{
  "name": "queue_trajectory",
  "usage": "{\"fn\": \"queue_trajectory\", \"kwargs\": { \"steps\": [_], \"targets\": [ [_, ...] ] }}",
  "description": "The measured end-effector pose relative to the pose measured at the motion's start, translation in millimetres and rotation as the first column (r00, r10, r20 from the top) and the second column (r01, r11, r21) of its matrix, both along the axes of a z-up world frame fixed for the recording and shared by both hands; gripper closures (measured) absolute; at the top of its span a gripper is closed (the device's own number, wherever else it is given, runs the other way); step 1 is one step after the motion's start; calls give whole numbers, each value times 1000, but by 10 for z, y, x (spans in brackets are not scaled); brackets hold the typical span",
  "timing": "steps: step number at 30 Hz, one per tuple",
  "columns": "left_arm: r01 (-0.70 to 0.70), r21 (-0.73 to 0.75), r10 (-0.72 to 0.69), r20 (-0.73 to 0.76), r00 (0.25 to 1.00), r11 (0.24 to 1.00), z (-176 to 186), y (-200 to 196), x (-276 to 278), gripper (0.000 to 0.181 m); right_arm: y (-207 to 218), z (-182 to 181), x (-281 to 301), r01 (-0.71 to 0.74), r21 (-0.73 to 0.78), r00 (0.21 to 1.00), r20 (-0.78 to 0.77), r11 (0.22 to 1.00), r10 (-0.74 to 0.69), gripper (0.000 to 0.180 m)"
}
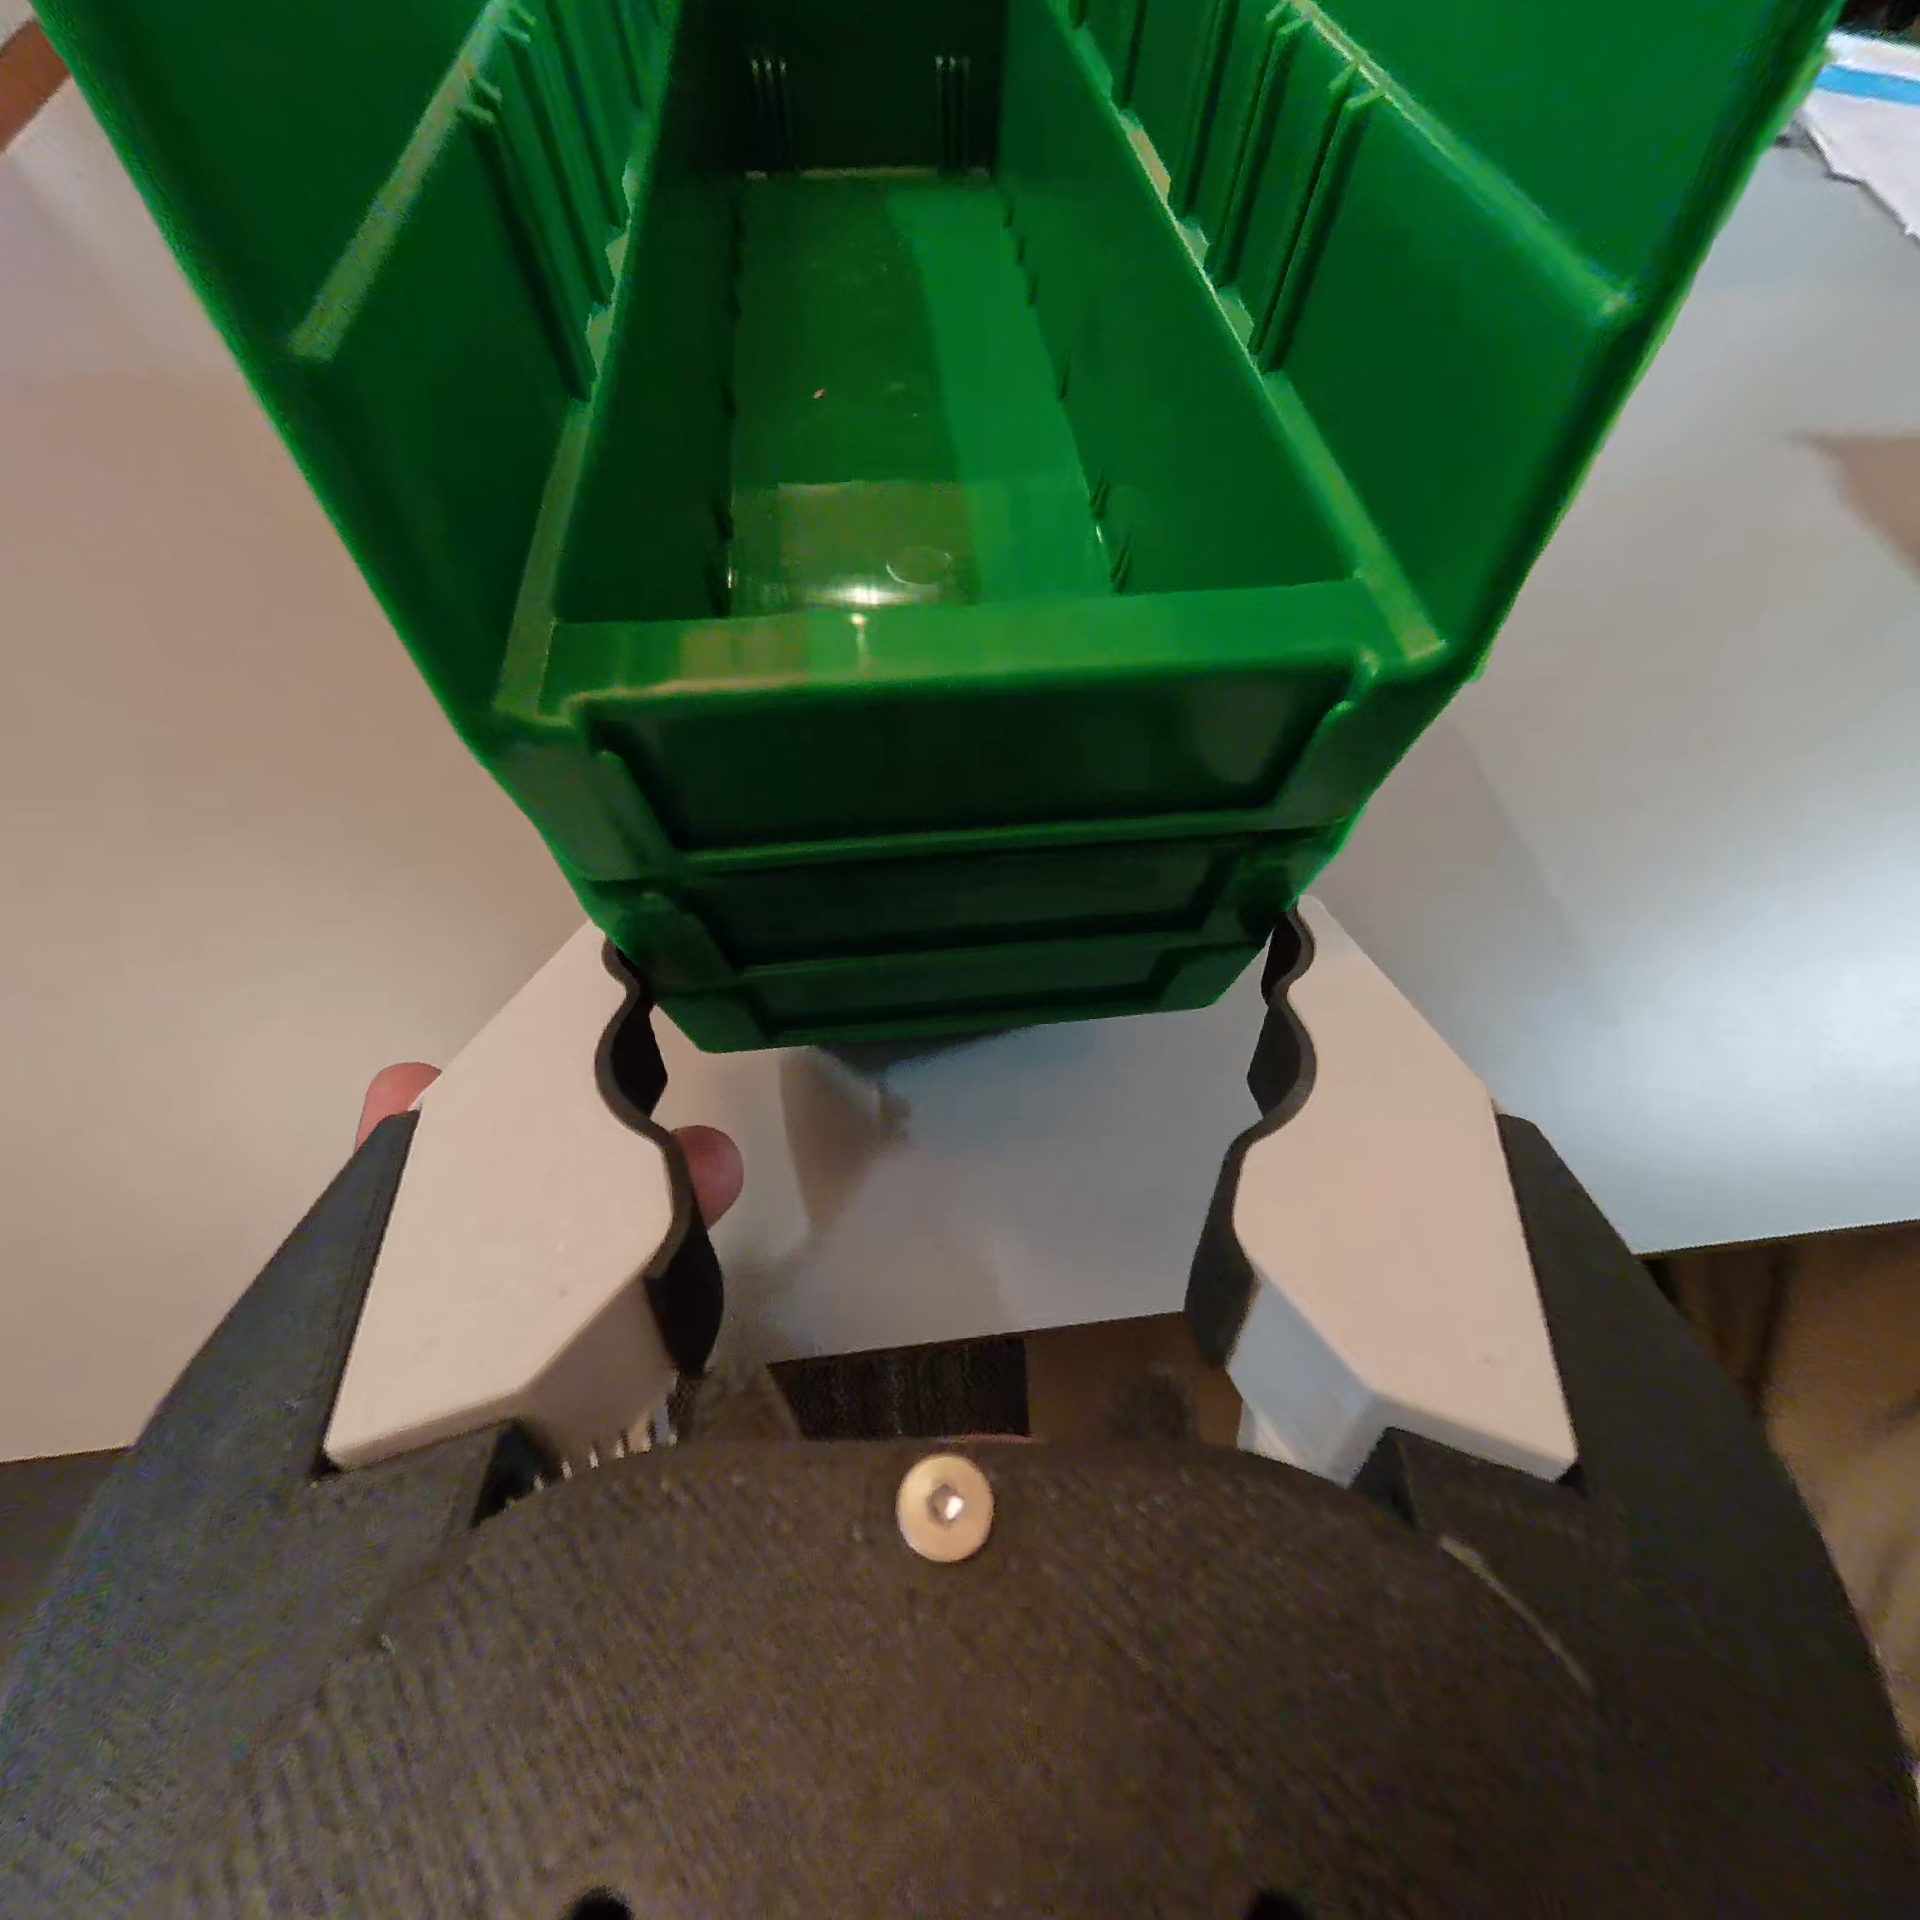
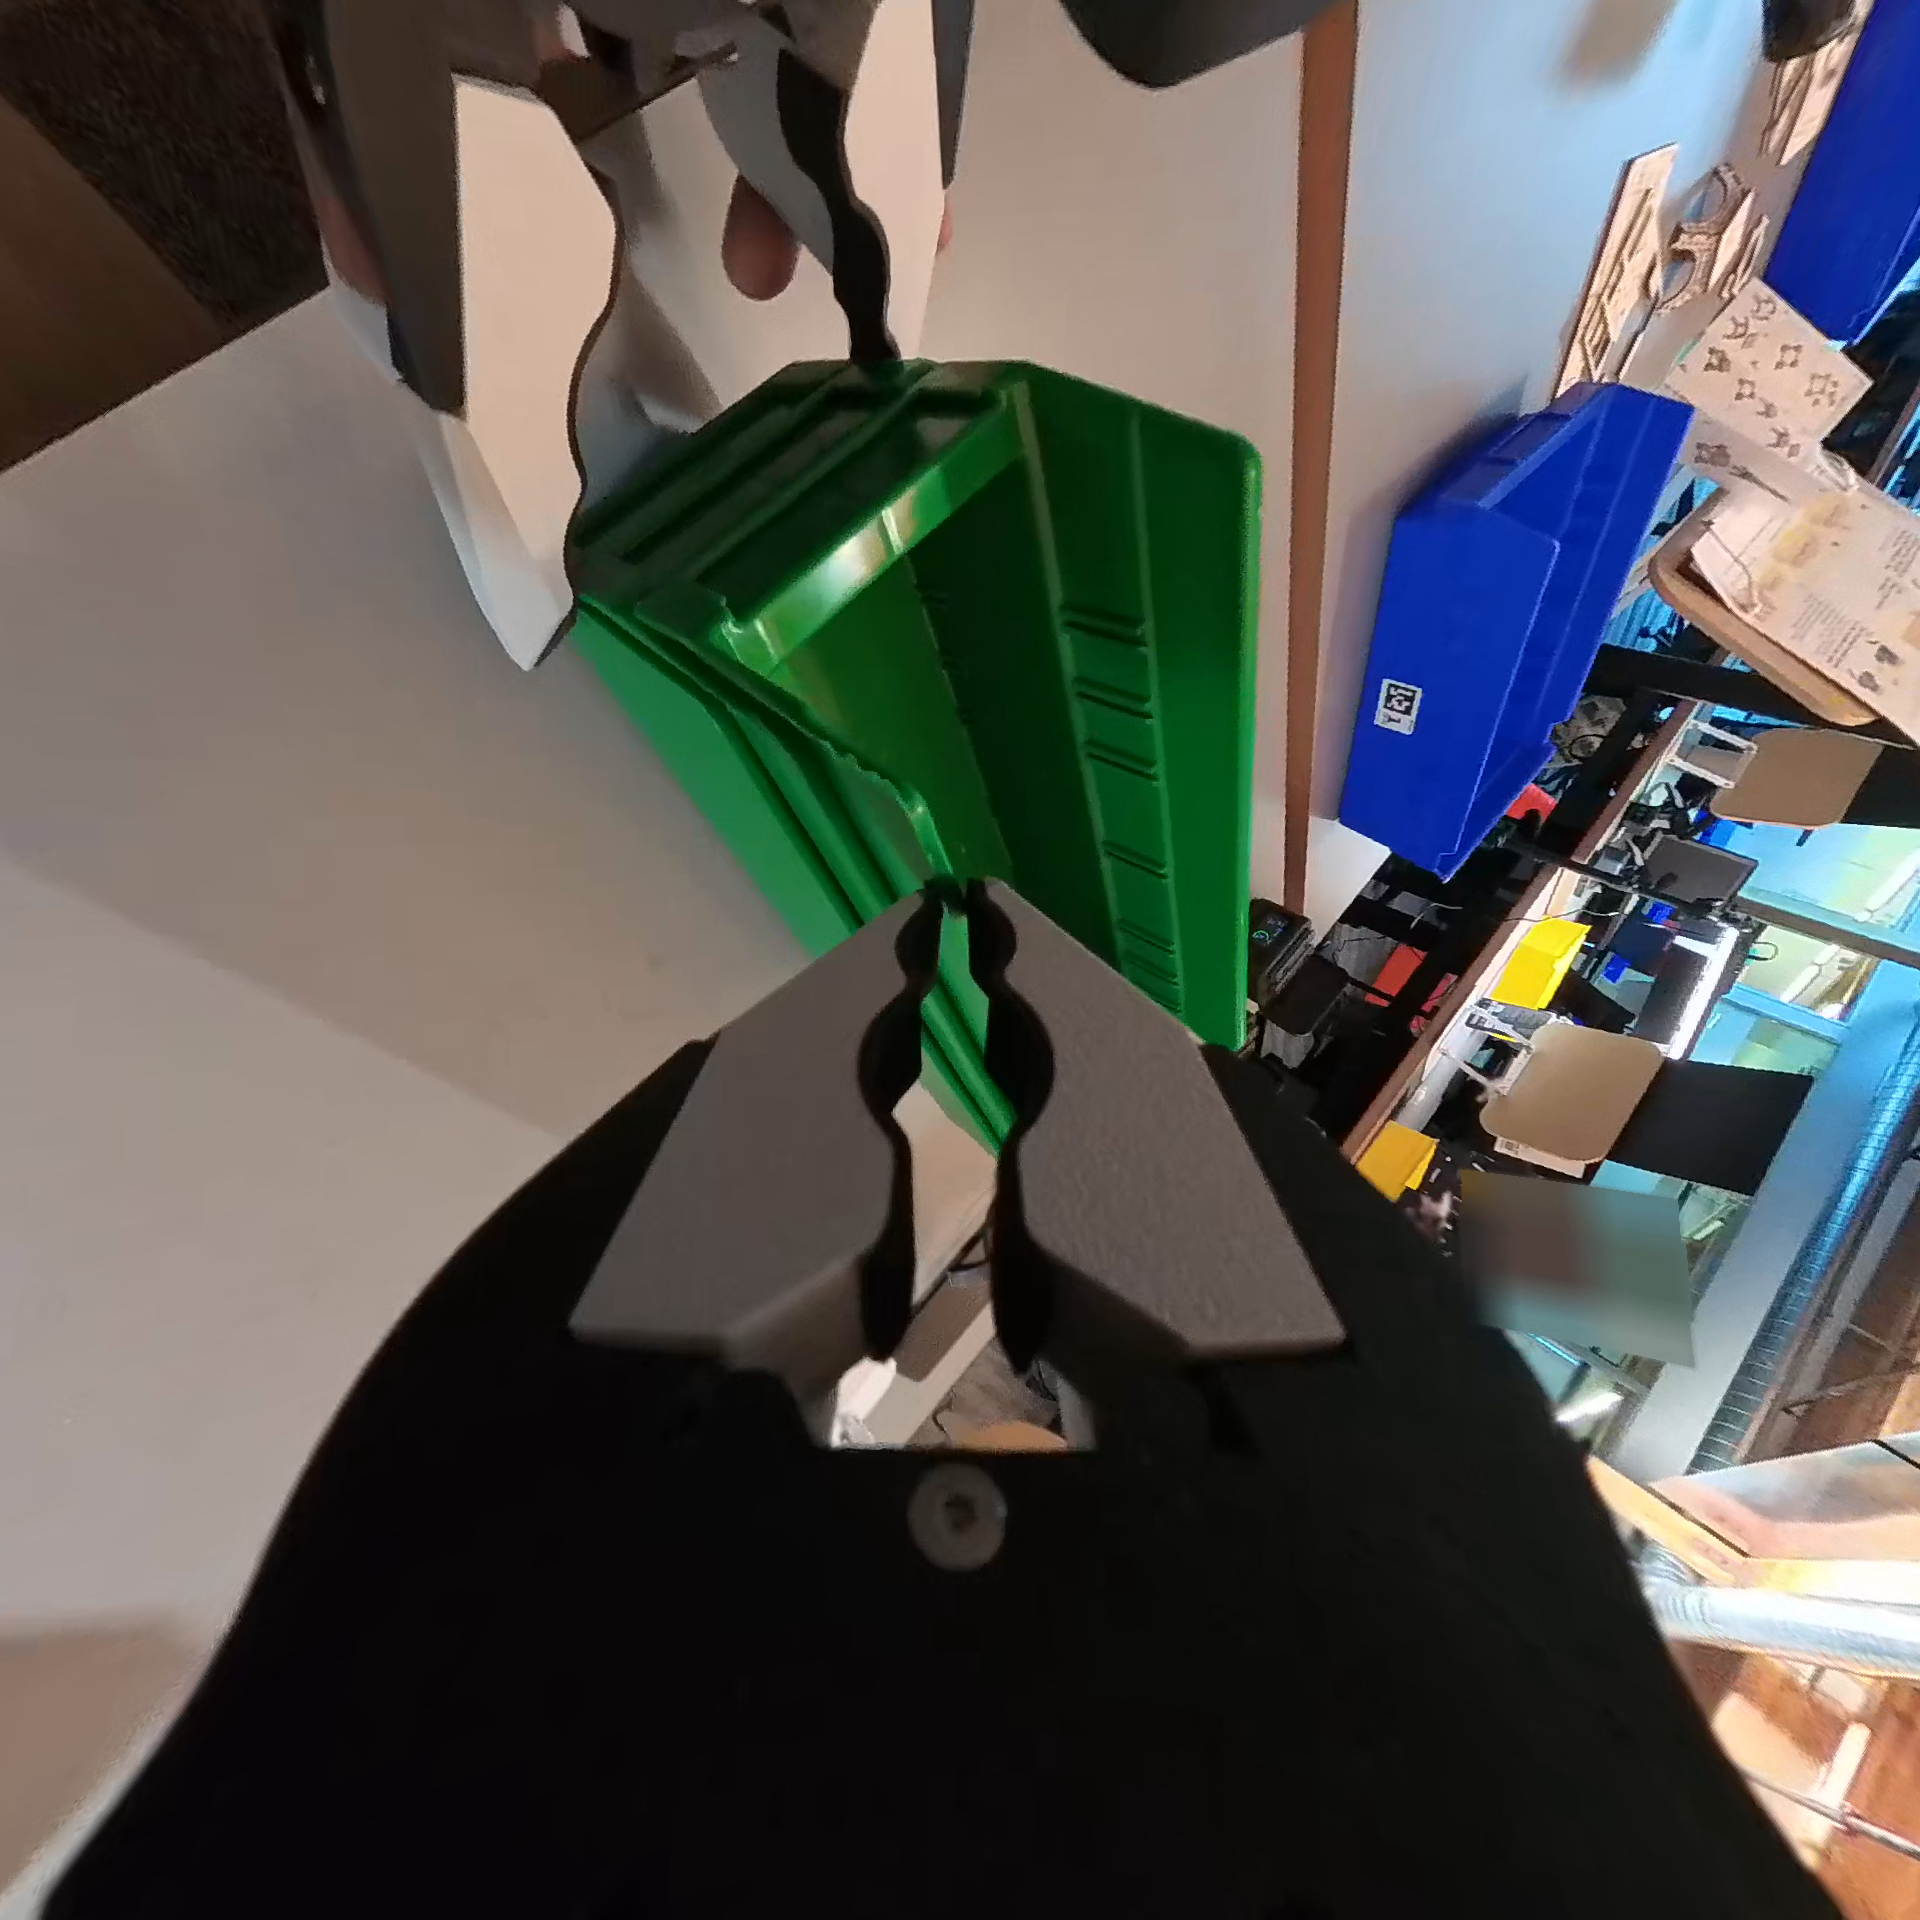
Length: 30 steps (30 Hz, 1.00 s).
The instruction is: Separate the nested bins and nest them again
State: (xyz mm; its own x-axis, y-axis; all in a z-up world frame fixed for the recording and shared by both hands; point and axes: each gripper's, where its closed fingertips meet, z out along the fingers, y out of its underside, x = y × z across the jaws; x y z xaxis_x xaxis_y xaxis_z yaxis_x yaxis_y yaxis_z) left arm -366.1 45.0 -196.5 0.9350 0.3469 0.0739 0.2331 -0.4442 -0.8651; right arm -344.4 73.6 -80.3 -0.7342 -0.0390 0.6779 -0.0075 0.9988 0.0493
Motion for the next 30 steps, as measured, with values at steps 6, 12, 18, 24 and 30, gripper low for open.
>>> {"fn": "queue_trajectory", "kwargs": {
  "steps": [6,12,18,24,30],
  "targets": [
    [-6,-48,6,-1,1000,999,-76,-8,25,66,-13,-18,11,19,-109,1000,-13,994,-21,176],
    [-8,-62,7,-18,1000,998,-86,-3,28,66,9,-17,38,41,-186,999,-24,982,-46,176],
    [-7,-45,6,-18,1000,999,-71,-2,14,65,1,-22,33,62,-227,997,-23,972,-69,176],
    [-19,-13,18,-30,999,1000,-2,-9,-12,62,-15,-7,55,204,-396,979,69,895,-192,162],
    [-19,8,19,-43,999,1000,44,-7,-15,62,109,307,-3,381,-613,923,205,693,-326,116]
  ]
}}
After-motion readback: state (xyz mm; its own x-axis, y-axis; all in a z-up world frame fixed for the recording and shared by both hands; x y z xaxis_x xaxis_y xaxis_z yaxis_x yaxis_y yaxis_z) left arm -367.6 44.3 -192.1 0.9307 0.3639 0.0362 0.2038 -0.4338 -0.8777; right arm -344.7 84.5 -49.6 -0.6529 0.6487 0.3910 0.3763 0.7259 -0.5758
